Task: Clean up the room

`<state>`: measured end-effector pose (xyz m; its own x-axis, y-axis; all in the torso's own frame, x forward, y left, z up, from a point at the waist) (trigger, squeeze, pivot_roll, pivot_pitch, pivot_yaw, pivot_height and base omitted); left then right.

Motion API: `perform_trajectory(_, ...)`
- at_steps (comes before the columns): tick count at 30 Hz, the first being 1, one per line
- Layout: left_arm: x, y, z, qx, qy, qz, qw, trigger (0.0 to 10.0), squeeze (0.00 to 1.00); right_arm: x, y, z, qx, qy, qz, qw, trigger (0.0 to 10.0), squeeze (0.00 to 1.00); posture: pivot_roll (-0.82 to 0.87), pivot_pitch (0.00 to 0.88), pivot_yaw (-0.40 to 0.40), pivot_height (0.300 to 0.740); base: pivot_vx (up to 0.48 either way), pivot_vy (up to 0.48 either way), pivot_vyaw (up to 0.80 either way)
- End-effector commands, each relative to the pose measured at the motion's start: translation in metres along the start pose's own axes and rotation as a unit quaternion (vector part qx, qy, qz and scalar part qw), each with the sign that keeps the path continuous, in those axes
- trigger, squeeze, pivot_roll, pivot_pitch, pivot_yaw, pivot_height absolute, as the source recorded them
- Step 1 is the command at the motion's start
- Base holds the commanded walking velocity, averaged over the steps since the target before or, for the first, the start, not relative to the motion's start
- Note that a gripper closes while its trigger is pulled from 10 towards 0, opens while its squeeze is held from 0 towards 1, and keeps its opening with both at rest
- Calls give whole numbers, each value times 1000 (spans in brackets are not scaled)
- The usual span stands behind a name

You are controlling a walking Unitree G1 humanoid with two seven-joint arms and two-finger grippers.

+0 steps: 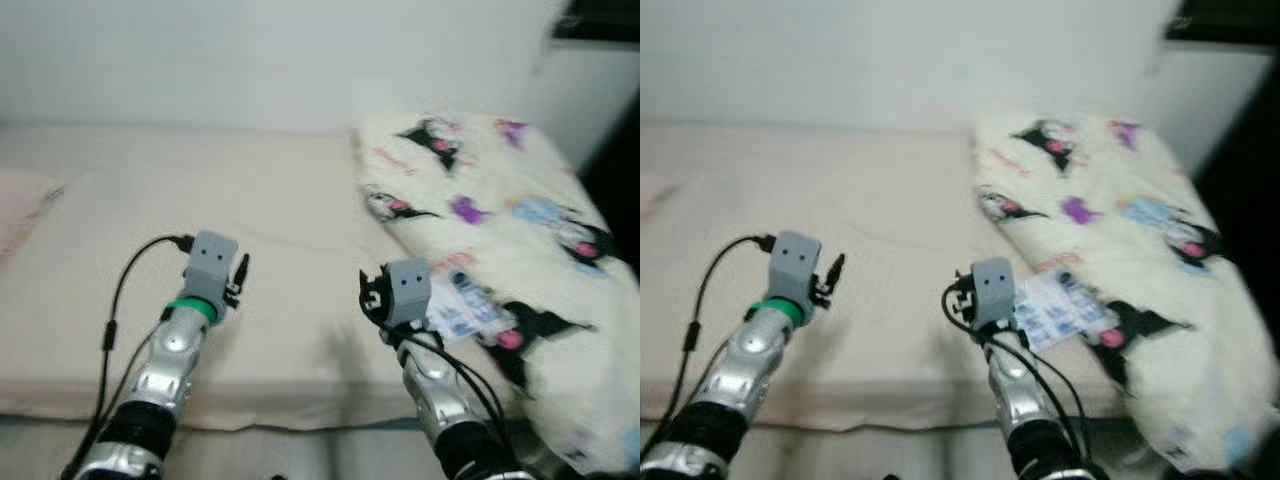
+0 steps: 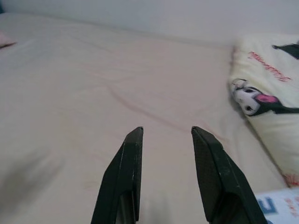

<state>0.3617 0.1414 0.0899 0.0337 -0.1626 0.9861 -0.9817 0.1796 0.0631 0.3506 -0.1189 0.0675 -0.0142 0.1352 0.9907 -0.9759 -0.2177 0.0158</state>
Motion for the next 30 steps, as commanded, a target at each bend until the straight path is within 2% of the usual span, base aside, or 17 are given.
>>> perform_trajectory(1,-5,3,0,-4,-5,-8,1000,10000,0,-4,2,2,-8,-6,-7,1000,10000,0,-11,11,41,735,0,0,738)
perform_trajectory(6,-5,3,2,-8,-7,-5,1000,10000,0,-4,3,2,-9,-9,-5,1000,10000,0,-12,12,41,735,0,0,295)
perform_trajectory(15,-4,4,9,-22,-11,1,1000,10000,0,-3,3,3,-15,-16,-1,1000,10000,0,-14,15,43,735,0,-477,0)
perform_trajectory(26,-4,4,9,-22,-11,-1,1000,10000,0,-3,3,3,-15,-18,-1,1000,10000,0,-16,15,44,735,0,-472,0)
perform_trajectory(30,-7,2,7,-15,-11,-14,1000,10000,0,-2,3,3,-16,-19,0,1000,10000,0,-17,14,46,735,0,-98,0)
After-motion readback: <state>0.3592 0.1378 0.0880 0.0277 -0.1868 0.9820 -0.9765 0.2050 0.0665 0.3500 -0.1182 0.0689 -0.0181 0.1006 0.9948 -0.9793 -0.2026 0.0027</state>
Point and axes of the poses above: a point about 5 cm out from each wrist's last joint towards the gripper, its own y axis pointing back from the gripper into the wrist, its own x axis along the axis of the wrist's last joint, z = x × y, the point moved 3 cm from there along -y, pointing out of the wrist towards the gripper, and after that the axes turned 3 degrees about y, right-handed, at the moved point
